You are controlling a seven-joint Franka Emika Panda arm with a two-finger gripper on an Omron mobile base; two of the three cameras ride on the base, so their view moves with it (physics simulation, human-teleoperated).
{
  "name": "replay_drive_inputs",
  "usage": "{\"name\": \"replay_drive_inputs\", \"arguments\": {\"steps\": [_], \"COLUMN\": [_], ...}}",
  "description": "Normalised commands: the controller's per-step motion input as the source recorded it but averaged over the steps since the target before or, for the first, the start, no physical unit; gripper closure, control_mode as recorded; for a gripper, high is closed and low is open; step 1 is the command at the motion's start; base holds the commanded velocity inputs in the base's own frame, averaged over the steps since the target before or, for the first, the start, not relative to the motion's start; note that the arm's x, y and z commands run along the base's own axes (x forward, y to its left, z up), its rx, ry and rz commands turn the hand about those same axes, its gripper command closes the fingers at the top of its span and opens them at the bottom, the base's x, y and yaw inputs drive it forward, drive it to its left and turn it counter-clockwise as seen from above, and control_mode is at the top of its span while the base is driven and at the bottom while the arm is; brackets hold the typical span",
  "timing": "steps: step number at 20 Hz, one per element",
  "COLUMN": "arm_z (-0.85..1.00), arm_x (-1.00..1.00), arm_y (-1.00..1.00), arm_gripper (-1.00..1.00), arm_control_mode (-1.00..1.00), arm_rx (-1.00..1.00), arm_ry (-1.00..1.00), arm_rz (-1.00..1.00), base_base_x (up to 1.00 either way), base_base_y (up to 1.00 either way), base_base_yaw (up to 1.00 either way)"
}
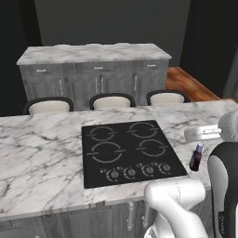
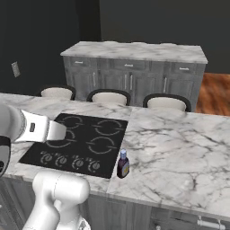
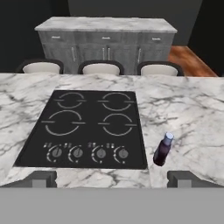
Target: Take 2 condiments from the cabinet and move them on the counter near the stove.Make sure the condiments are lined up with each other, next to each other.
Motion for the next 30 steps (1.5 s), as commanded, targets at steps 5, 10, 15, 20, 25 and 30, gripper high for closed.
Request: {"name": "replay_drive_inputs", "arguments": {"steps": [5,10,15,20,25,30], "arm_z": [0.01,0.00,0.00,0.00,0.00,0.00], "arm_x": [-0.05,0.00,0.00,0.00,0.00,0.00], "arm_y": [0.04,0.00,0.00,0.00,0.00,0.00], "arm_gripper": [-1.00,-1.00,-1.00,-1.00,-1.00,-1.00], "arm_control_mode": [-1.00,-1.00,1.00,1.00,1.00,1.00], "arm_rx": [0.00,0.00,0.00,0.00,0.00,0.00], "arm_ry": [0.00,0.00,0.00,0.00,0.00,0.00], "arm_rz": [0.00,0.00,0.00,0.00,0.00,0.00], "base_base_x": [0.00,0.00,-0.05,-0.63,-0.31,0.00], "base_base_y": [0.00,0.00,-0.06,-0.44,-0.12,0.00], "base_base_yaw": [0.00,0.00,-0.11,-0.62,-0.85,-1.00]}}
